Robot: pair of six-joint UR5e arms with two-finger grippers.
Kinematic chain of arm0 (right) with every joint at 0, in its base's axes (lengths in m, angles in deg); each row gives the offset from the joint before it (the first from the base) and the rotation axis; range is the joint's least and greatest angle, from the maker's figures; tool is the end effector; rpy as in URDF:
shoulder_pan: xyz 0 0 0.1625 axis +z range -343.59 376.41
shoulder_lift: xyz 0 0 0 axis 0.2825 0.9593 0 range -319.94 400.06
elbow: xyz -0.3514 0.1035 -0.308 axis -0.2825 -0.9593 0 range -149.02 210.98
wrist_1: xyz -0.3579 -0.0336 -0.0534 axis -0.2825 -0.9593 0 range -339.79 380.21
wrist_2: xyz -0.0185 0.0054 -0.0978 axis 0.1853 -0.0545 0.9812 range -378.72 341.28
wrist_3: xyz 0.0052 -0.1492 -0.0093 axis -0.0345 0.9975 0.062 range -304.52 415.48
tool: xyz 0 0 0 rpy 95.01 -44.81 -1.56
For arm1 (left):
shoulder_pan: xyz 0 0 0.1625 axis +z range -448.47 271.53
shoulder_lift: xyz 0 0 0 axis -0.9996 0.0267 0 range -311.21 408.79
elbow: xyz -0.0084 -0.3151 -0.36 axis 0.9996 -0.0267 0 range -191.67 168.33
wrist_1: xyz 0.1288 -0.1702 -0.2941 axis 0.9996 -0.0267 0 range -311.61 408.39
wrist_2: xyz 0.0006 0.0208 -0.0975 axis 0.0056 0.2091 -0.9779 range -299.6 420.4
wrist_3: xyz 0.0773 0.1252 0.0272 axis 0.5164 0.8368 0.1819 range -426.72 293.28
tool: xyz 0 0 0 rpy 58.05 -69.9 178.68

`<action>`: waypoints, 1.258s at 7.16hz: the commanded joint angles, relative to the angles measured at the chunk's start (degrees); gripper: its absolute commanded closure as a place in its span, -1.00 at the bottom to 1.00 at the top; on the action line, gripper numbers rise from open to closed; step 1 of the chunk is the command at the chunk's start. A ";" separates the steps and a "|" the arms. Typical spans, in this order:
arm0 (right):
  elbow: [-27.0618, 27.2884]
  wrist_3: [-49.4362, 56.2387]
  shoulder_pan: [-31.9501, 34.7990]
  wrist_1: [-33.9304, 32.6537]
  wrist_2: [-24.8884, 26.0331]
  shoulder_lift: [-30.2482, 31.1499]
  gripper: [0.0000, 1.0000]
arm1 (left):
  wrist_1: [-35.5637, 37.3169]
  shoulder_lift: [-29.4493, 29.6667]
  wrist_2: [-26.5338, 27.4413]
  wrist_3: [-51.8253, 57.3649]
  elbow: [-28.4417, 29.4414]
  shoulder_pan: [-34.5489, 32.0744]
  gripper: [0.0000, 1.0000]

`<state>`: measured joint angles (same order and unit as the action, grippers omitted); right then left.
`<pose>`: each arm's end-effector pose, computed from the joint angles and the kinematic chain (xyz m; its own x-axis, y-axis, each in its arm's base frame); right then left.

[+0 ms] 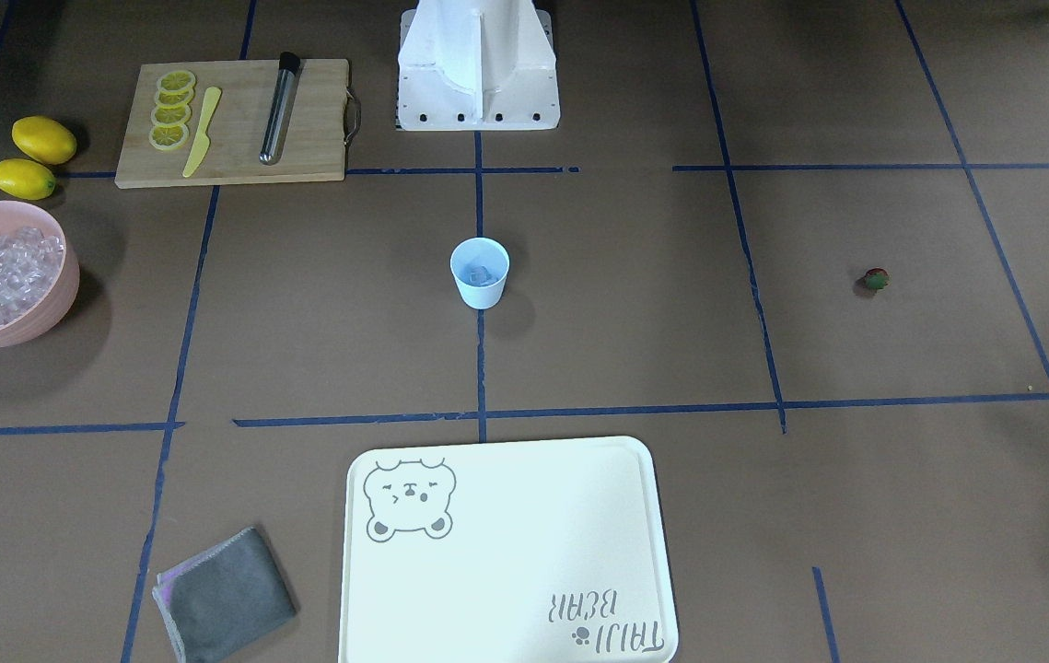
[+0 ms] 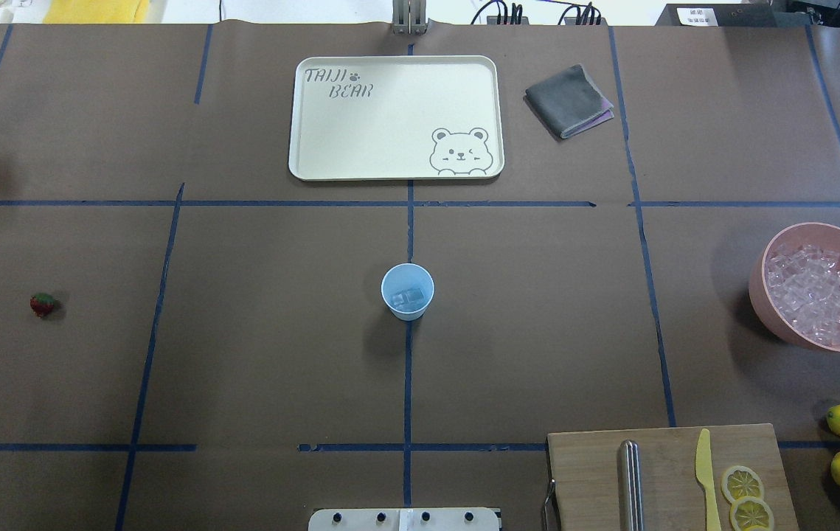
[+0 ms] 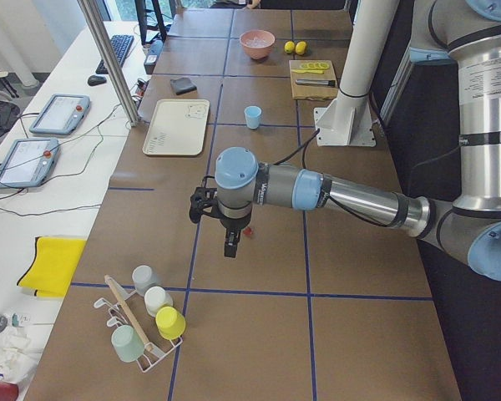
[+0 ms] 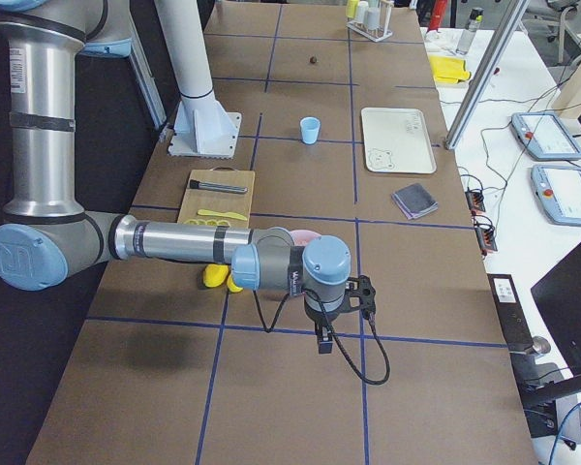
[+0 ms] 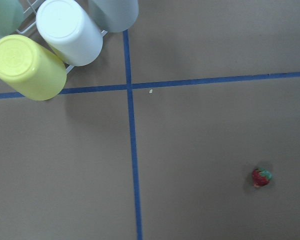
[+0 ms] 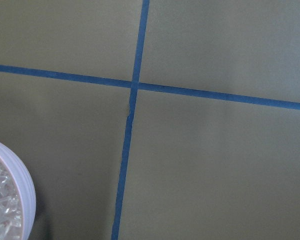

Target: Put ice and strawberries in cup

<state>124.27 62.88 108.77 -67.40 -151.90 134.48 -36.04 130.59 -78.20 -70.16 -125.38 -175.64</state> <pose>0.0476 -0.4016 0.7532 0.7284 -0.1136 0.6757 0.0530 0.9925 0.1098 -0.0027 -0.3733 0.6259 0.6558 0.1026 -0.7479 -0.0093 0.9917 0.1279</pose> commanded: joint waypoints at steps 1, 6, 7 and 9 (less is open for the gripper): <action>0.13 -0.36 0.01 0.34 -0.15 0.50 -0.98 | -4.31 -0.06 0.26 -10.57 -3.44 8.90 -1.00; 0.22 -0.36 0.01 0.43 -0.15 0.76 -0.98 | -15.73 -0.76 7.81 -24.82 -0.65 20.53 -1.00; 0.22 -0.36 0.01 0.43 -0.15 0.76 -0.98 | -20.82 -1.11 8.25 -27.04 2.32 22.29 -1.00; 0.31 -0.27 0.01 0.43 -0.15 0.76 -0.98 | -30.06 -0.94 11.15 -32.55 7.70 26.41 -1.00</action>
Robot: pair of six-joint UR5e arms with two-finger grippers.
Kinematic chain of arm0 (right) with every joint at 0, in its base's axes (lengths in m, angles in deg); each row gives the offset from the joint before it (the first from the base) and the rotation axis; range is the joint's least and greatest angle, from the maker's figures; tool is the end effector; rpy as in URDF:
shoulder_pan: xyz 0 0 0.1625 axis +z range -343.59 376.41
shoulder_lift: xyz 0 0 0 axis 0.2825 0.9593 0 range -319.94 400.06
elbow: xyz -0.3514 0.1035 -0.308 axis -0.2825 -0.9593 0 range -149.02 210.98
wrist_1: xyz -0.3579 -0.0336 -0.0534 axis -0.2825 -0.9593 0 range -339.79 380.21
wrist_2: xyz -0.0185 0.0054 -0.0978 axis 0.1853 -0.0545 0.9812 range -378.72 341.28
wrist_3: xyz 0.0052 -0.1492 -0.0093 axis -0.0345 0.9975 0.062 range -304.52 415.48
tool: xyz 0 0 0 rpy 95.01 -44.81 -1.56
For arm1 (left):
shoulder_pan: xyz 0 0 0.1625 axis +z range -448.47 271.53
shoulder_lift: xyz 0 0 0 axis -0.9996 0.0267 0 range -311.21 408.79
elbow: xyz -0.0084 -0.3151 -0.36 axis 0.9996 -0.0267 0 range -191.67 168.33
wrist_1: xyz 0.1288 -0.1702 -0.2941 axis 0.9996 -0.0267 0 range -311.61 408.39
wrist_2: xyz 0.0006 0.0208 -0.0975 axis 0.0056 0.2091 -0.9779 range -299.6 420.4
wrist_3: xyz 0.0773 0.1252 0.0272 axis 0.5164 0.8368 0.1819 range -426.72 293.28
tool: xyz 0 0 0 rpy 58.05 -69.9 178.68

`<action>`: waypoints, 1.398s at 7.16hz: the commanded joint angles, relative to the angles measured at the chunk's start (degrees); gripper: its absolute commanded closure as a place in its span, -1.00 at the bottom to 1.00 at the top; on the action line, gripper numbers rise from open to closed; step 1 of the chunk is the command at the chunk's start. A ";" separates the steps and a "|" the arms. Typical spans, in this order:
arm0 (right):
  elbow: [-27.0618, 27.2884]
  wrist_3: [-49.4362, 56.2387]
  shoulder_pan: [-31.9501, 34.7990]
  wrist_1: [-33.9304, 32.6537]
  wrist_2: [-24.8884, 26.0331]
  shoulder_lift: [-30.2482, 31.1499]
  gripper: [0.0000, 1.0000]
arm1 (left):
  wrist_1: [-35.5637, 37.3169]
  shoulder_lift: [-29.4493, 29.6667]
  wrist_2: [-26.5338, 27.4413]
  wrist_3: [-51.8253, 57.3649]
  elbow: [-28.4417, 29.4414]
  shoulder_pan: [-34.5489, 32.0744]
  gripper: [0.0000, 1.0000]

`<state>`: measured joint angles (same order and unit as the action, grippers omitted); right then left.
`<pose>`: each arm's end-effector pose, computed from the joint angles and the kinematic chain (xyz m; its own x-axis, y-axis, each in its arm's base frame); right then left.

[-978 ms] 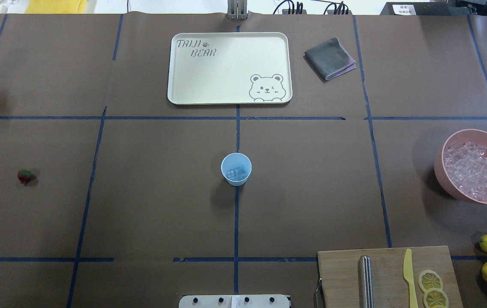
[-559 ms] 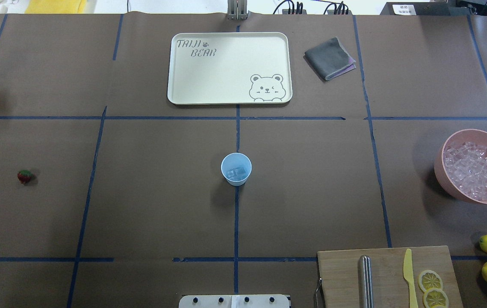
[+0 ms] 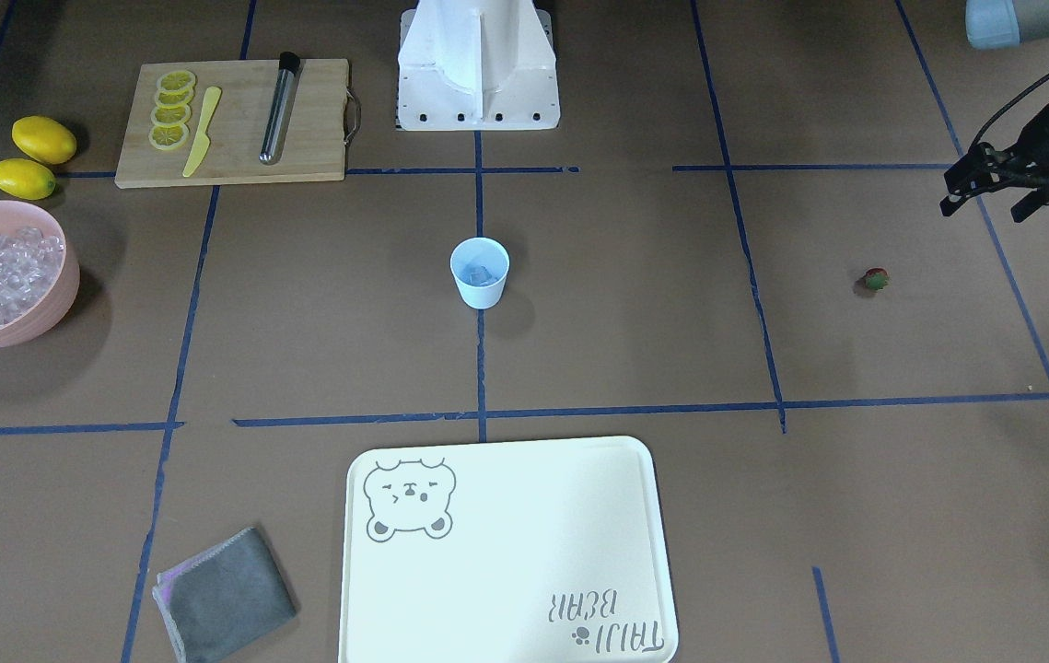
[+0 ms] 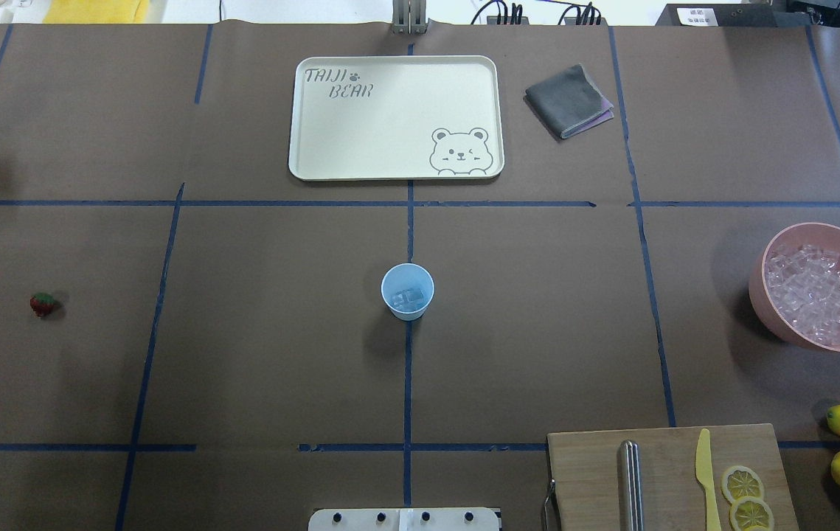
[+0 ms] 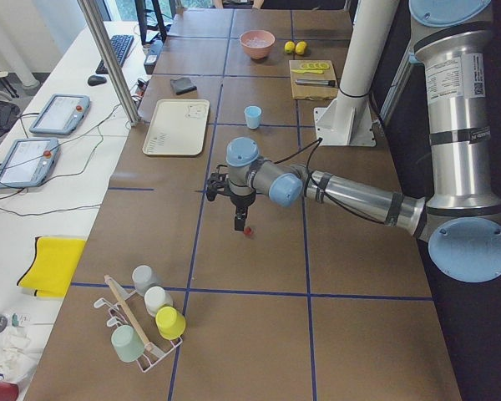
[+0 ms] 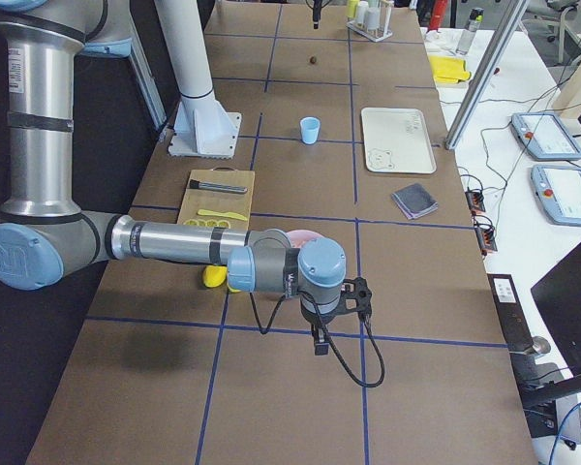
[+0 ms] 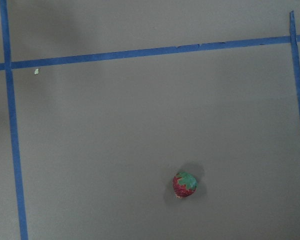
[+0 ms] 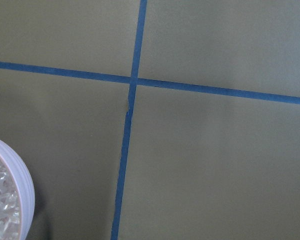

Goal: Put ice and strawberries in cup
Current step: 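Lower the left gripper onto the red strawberry and grasp it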

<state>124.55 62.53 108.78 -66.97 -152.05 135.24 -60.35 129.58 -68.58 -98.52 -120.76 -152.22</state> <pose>0.0471 -0.3951 0.7553 0.7269 -0.1070 0.6783 0.0481 0.9933 0.1050 0.1416 -0.3758 0.6311 0.6839 0.1070 -0.7217 -0.0328 0.9927 0.1161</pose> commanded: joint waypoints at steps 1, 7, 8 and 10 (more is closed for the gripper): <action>0.03 -0.01 0.00 0.00 0.00 -0.09 -0.98 | -9.53 0.08 3.80 -8.50 4.23 6.23 -1.00; 0.12 0.16 0.00 0.00 0.00 0.00 -0.98 | -17.83 3.23 9.45 -14.96 11.45 15.14 -0.98; 0.12 0.25 0.00 0.00 0.00 0.00 -0.98 | -17.83 3.33 9.45 -14.87 11.53 15.14 -0.95; 0.12 0.16 0.00 0.00 0.00 0.00 -0.98 | -17.74 3.41 9.45 -14.61 11.71 15.14 -0.95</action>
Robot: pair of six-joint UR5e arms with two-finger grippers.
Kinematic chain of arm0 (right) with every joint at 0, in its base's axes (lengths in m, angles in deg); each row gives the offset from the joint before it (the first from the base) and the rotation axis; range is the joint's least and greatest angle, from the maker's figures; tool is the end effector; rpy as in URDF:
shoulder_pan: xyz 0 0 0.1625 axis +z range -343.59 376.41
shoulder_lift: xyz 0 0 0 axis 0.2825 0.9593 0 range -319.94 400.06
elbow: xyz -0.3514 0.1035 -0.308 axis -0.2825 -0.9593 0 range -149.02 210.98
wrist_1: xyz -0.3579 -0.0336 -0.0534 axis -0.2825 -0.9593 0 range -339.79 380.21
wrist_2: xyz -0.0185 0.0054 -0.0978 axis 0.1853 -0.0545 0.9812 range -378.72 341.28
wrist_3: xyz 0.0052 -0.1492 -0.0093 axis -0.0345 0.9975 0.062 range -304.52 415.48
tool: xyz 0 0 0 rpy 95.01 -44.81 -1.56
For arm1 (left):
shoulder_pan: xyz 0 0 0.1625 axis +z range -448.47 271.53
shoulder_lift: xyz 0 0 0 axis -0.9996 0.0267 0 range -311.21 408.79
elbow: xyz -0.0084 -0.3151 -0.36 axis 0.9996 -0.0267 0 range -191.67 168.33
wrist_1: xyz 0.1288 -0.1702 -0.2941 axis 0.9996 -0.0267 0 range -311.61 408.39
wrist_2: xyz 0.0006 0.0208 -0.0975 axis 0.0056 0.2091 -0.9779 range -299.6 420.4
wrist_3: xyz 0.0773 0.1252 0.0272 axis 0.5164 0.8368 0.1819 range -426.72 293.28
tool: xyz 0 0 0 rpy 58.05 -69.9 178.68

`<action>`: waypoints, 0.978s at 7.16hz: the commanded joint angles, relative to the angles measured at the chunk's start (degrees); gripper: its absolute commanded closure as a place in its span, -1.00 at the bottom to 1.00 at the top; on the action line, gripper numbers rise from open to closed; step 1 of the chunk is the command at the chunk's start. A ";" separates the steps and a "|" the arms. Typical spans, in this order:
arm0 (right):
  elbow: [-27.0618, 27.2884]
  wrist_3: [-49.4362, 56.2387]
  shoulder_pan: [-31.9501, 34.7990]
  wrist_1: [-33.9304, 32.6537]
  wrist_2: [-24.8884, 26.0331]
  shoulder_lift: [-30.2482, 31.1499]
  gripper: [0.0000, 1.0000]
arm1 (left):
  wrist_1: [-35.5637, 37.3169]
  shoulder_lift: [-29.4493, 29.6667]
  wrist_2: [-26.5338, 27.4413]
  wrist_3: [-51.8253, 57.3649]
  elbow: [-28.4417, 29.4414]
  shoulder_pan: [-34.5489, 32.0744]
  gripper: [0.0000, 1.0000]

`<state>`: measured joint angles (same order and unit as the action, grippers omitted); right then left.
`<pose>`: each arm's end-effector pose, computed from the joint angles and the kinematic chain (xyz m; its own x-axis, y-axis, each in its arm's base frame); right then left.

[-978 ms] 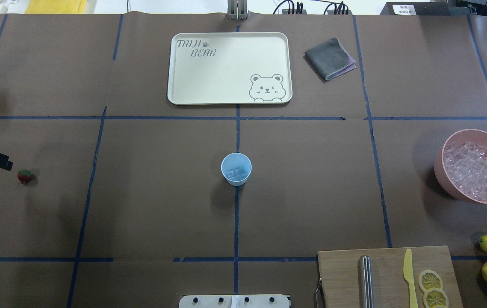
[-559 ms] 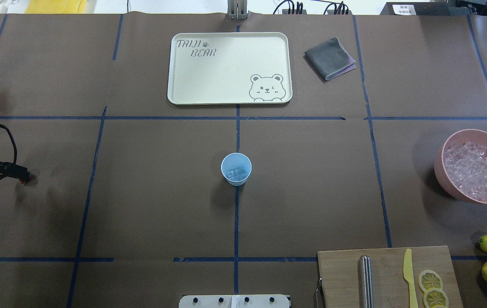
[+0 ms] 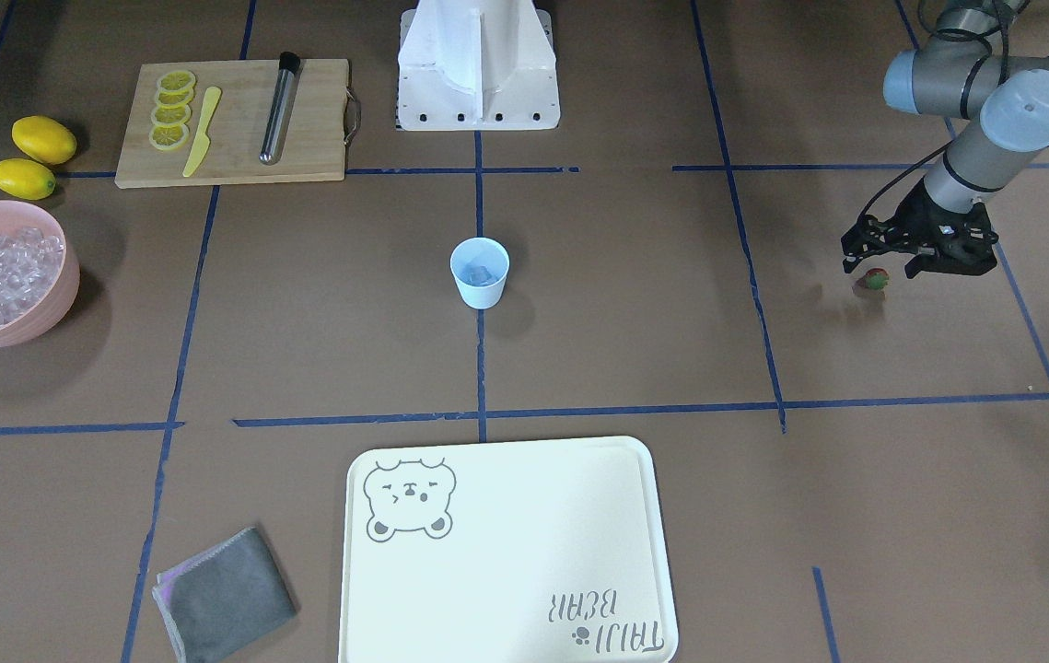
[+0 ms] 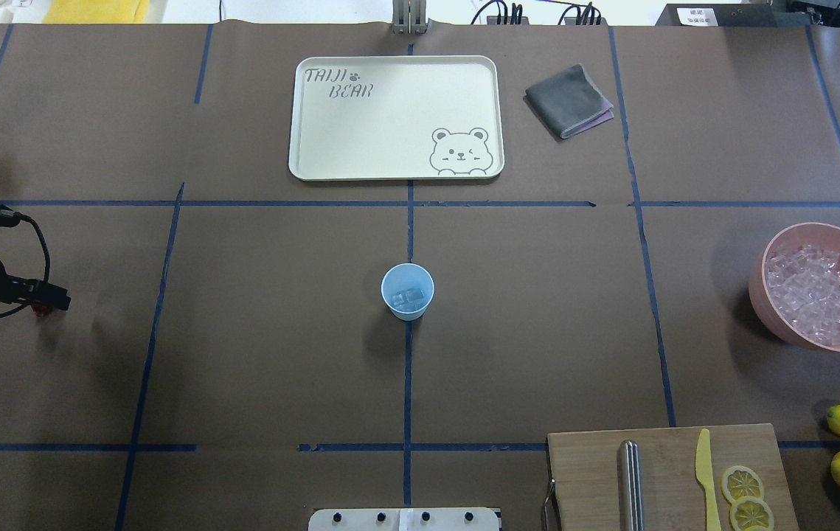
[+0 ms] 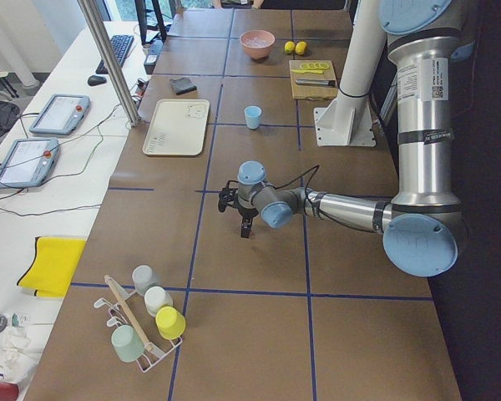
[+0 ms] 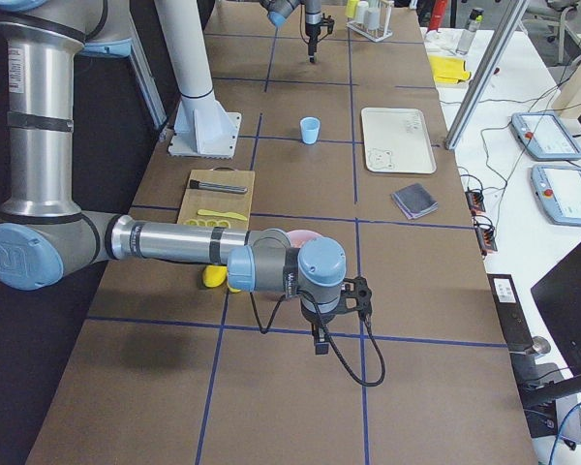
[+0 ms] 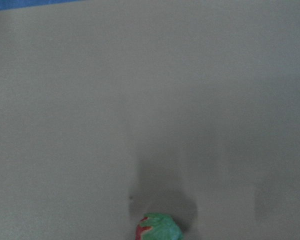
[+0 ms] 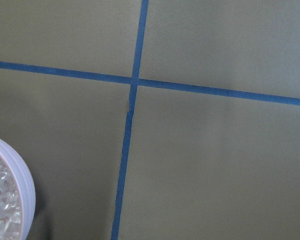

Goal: Put ice and strawberries in cup
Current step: 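Lower the left gripper onto the red strawberry and grasp it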

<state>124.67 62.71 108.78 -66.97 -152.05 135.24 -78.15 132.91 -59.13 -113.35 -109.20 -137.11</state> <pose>0.0471 -0.3953 0.7544 0.7268 -0.1115 0.6777 0.0504 0.9927 0.1092 0.2511 -0.3754 0.6694 0.6877 0.1230 -0.7155 -0.0283 0.9893 0.1429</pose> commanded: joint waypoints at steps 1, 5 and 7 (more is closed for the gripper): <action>0.00 0.07 0.00 0.00 0.00 0.00 -0.98 | -0.03 0.08 0.00 0.48 0.85 0.12 -0.95; 0.00 -0.02 0.00 0.00 0.09 -0.09 -0.98 | -0.03 0.87 -0.08 0.31 2.34 0.21 -0.67; 0.00 -0.11 0.00 0.00 0.18 -0.35 -0.98 | -0.03 0.87 -0.26 0.13 2.17 0.21 0.60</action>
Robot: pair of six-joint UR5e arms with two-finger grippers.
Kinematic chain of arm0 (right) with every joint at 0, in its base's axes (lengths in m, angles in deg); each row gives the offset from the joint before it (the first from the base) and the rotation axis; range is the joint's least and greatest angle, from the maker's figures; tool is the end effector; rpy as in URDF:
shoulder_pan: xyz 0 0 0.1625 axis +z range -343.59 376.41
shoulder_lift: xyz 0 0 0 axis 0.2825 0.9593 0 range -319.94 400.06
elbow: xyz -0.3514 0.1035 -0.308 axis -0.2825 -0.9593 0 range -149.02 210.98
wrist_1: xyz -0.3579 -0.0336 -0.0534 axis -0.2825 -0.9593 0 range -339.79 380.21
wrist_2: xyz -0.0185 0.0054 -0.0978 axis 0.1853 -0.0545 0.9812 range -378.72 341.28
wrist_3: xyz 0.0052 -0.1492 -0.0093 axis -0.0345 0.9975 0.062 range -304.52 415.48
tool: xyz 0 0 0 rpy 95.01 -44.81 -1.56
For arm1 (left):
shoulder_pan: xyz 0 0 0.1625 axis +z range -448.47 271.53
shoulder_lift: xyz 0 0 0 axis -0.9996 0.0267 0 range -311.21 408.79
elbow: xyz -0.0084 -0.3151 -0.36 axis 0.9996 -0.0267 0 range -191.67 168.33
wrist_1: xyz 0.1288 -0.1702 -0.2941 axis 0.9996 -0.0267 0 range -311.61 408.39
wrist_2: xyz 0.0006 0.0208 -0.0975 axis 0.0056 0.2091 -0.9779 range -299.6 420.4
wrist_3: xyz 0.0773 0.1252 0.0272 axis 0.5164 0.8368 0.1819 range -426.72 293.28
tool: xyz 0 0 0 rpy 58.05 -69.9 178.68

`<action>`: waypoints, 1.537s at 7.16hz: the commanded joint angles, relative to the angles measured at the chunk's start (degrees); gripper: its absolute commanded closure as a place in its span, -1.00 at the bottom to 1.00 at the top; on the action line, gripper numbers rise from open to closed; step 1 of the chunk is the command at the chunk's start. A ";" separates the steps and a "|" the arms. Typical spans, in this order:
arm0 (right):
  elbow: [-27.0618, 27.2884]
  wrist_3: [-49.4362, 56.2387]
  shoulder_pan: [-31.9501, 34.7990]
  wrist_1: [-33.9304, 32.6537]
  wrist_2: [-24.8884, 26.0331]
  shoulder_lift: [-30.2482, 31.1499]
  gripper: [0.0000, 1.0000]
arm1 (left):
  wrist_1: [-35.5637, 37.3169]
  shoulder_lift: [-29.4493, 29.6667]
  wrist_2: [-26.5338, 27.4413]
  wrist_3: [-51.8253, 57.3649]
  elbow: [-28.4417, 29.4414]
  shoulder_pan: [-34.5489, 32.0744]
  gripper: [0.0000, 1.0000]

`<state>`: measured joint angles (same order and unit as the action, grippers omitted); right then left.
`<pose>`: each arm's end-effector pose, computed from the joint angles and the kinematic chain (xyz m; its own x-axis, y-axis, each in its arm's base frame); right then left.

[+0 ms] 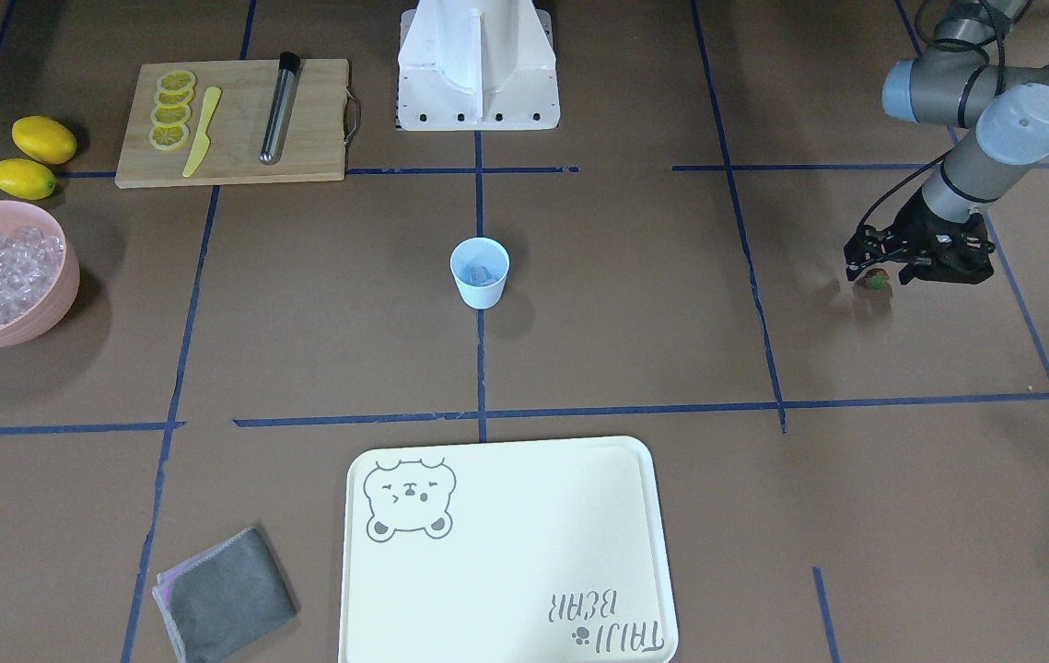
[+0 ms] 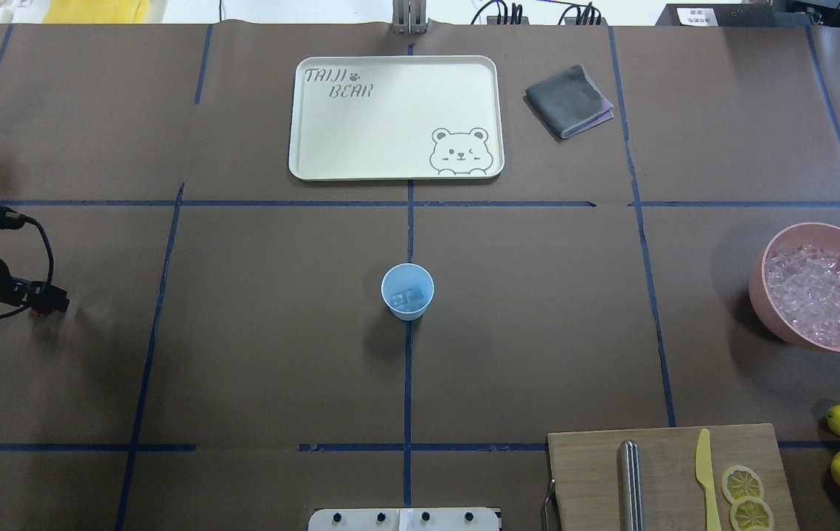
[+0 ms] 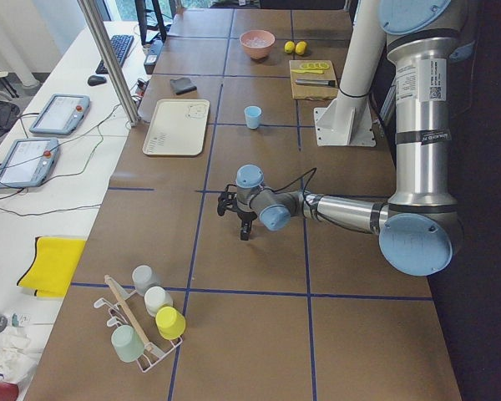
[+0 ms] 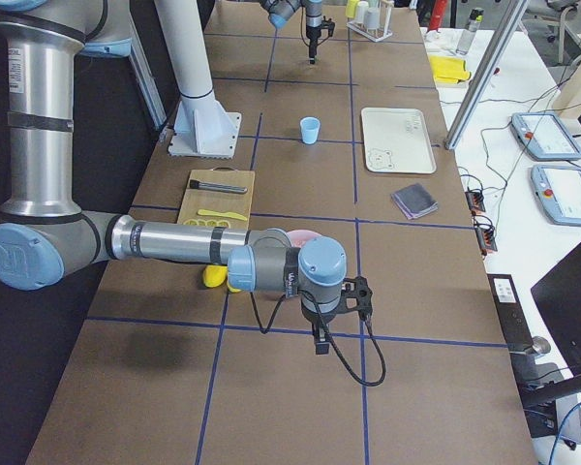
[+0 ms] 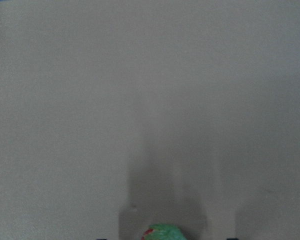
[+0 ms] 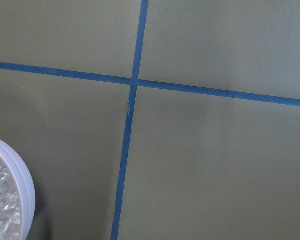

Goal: Put ice and strawberries in cup
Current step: 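Lower the left gripper onto the red strawberry and grasp it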

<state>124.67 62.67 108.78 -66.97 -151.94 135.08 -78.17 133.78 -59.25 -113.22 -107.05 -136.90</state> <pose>0.0474 -0.3970 0.7535 0.7283 -0.1126 0.6760 0.0501 0.9925 0.1113 0.2569 -0.3791 0.6810 0.6966 0.1162 -0.7080 -0.0365 0.9913 0.1267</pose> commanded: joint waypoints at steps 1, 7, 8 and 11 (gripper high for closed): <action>0.09 -0.16 0.00 0.00 -0.02 -0.19 -0.98 | -0.01 -0.17 -0.40 0.36 -0.42 -0.08 0.94; 0.09 -0.25 0.00 0.00 -0.11 -0.19 -0.98 | 11.02 -2.10 -2.34 0.62 -17.16 -2.81 1.00; 0.09 -0.25 0.00 0.00 -0.11 -0.19 -0.98 | 17.24 -2.02 -2.34 1.14 -22.34 -2.81 1.00; 0.52 0.02 0.00 0.09 -0.11 0.25 -0.98 | 37.89 3.04 -2.25 5.02 -33.70 -3.16 1.00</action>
<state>124.94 62.53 108.78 -66.91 -152.05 135.13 -48.74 133.65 -61.57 -108.84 -136.55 -139.97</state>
